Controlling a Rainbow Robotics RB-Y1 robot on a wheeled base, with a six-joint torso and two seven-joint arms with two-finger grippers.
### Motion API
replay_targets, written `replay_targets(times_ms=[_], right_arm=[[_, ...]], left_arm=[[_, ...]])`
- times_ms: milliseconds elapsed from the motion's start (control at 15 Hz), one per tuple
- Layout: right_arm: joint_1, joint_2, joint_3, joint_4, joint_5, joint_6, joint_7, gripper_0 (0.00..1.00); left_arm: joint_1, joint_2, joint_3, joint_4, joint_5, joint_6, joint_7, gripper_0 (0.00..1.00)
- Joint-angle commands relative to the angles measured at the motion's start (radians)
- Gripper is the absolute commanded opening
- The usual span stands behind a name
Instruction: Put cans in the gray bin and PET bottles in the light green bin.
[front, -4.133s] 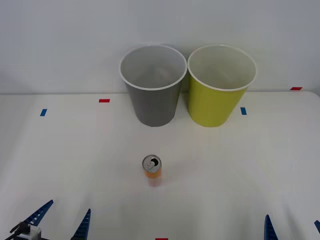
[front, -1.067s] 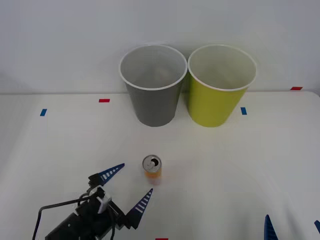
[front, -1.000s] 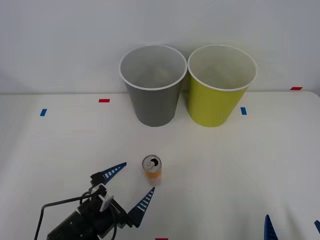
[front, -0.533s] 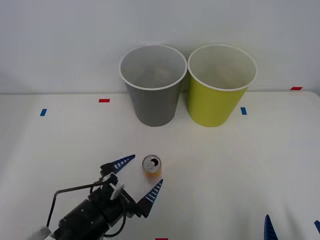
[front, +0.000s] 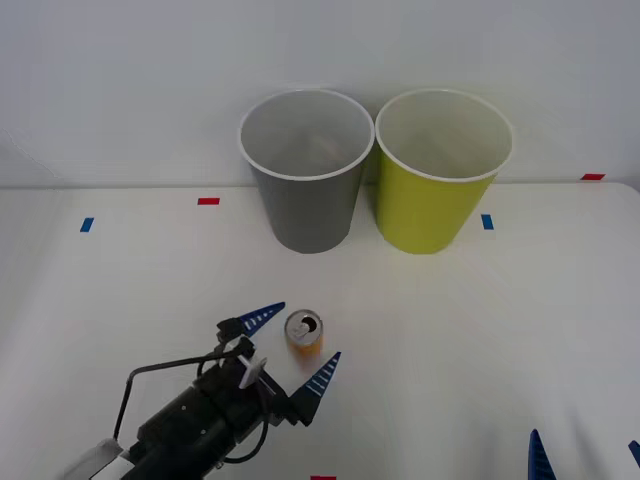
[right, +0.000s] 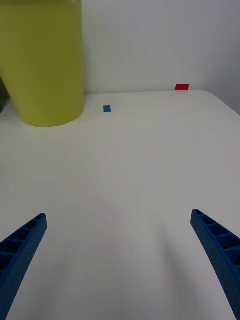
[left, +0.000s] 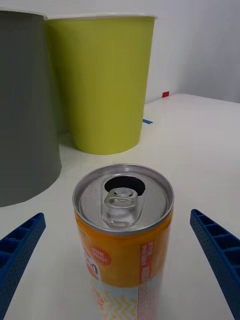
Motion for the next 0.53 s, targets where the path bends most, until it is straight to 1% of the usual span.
replay_targets(times_ms=[67, 267, 533], right_arm=[[0.0, 0.0, 0.0, 0.0, 0.0, 0.0, 0.0, 1.0], [0.0, 0.0, 0.0, 0.0, 0.0, 0.0, 0.0, 1.0], [0.0, 0.0, 0.0, 0.0, 0.0, 0.0, 0.0, 1.0]], left_arm=[[-0.014, -0.009, -0.003, 0.0, 0.0, 0.013, 0.002, 1.0], [-0.014, -0.014, -0.005, 0.0, 0.001, 0.013, 0.007, 1.0], [-0.014, -0.008, -0.032, 0.0, 0.023, 0.013, 0.011, 1.0]])
